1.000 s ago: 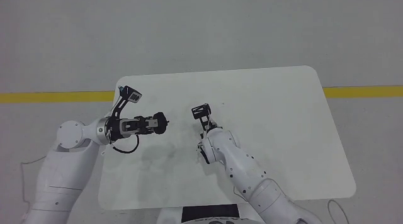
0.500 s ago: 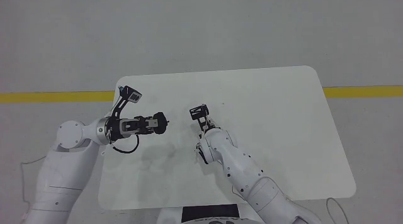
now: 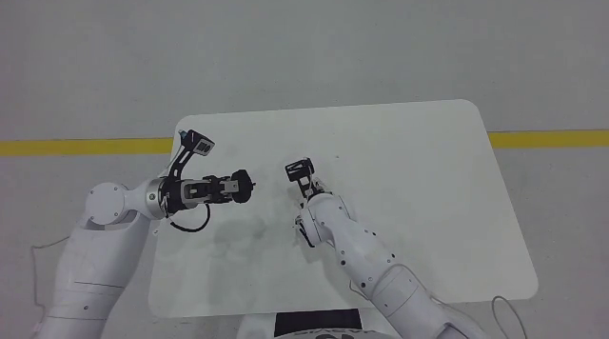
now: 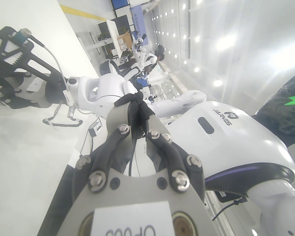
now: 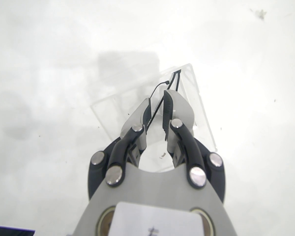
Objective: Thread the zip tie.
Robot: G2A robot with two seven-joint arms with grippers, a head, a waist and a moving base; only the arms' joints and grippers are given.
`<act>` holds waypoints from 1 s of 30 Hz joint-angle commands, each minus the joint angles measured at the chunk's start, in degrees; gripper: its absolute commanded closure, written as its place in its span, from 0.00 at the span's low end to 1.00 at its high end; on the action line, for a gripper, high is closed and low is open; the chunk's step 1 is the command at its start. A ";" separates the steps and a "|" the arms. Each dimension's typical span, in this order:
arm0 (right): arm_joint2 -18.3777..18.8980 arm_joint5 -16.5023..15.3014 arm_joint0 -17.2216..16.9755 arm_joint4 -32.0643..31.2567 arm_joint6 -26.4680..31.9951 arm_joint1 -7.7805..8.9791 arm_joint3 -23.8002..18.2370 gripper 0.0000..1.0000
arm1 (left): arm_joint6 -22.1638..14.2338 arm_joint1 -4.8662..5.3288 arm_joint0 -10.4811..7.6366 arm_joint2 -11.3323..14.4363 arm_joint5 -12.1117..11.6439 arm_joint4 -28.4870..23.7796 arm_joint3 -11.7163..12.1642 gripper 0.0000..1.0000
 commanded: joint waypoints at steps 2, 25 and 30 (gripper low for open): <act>-0.07 0.00 0.26 0.00 0.11 -0.07 0.45 0.87 | 0.00 0.00 0.00 0.00 0.00 0.00 0.00 1.00; 1.61 0.00 -1.74 0.00 0.13 0.85 -4.67 1.00 | 0.00 0.00 0.00 0.00 0.00 0.00 0.00 1.00; 3.13 0.00 -5.15 0.00 0.07 1.45 -10.50 1.00 | 0.00 0.00 0.00 0.00 0.00 0.00 0.00 1.00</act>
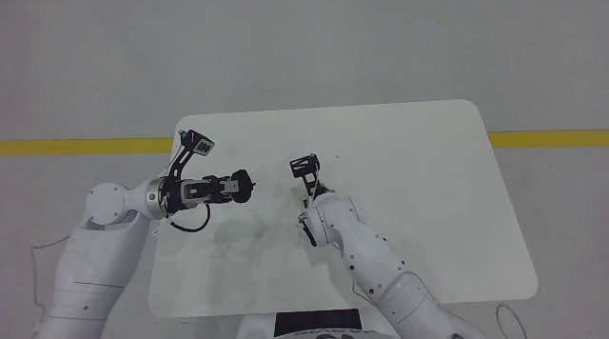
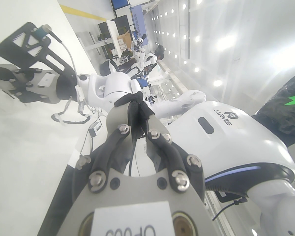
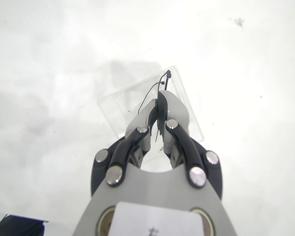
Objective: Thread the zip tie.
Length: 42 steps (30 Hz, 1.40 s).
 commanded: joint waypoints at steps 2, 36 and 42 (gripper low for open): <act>1.04 0.00 -2.50 0.00 -0.20 0.34 -4.42 1.00 | 0.00 0.00 0.00 0.00 0.00 0.00 0.00 1.00; 14.03 -13.87 -17.98 30.21 -25.33 2.63 -23.92 1.00 | 0.00 0.00 0.00 0.00 0.00 0.00 0.00 1.00; 14.28 -21.06 -23.21 32.80 -38.15 3.30 -26.93 1.00 | 0.00 0.00 0.00 0.00 0.00 0.00 0.00 1.00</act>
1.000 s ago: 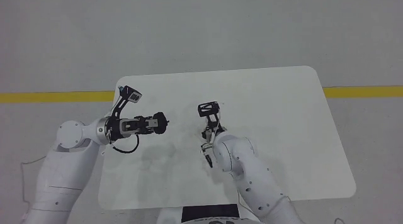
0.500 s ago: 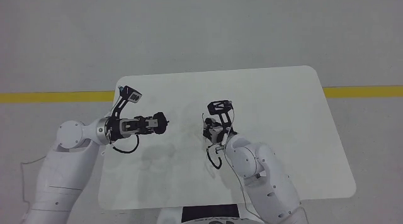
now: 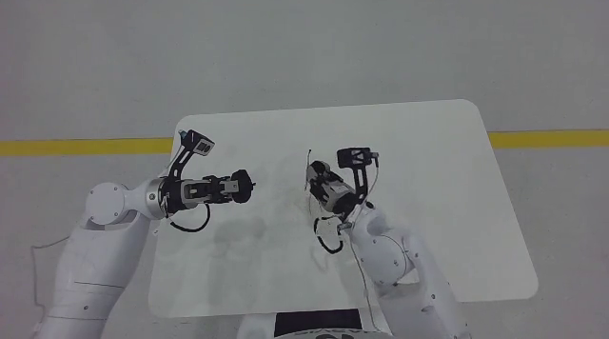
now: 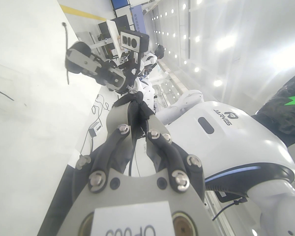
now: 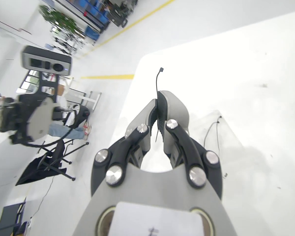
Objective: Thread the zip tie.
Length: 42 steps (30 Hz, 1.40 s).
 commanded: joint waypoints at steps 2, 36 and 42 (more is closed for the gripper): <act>-0.53 -2.75 -2.20 0.46 -7.14 0.24 -0.92 1.00 | 0.00 0.00 0.00 0.00 0.00 0.00 0.00 1.00; -8.21 -11.01 -4.93 -15.85 -43.71 1.81 2.09 1.00 | 0.00 0.00 0.00 0.00 0.00 0.00 0.00 1.00; -10.82 -8.92 -3.69 -21.16 -53.05 1.88 5.84 1.00 | 0.00 0.00 0.00 0.00 0.00 0.00 0.00 1.00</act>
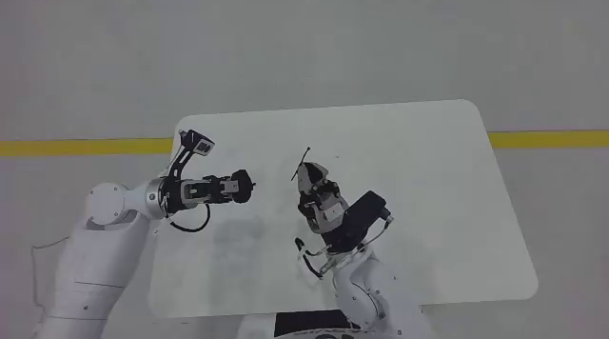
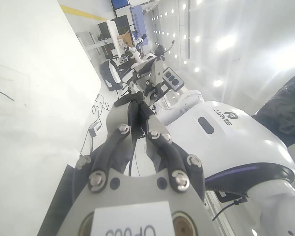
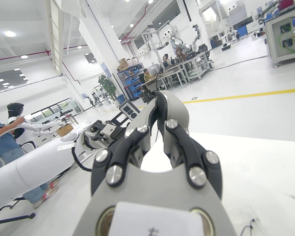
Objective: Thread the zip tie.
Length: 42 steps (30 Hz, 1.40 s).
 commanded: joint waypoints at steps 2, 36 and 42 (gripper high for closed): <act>-0.87 0.39 0.57 -2.52 -3.22 0.18 1.52 1.00 | 0.00 0.00 0.00 0.00 0.00 0.00 0.00 1.00; -13.62 17.48 10.78 -9.79 -12.87 2.63 10.95 1.00 | 0.00 0.00 0.00 0.00 0.00 0.00 0.00 1.00; -13.81 17.88 10.89 -9.53 -12.88 2.72 10.96 1.00 | 0.00 0.00 0.00 0.00 0.00 0.00 0.00 1.00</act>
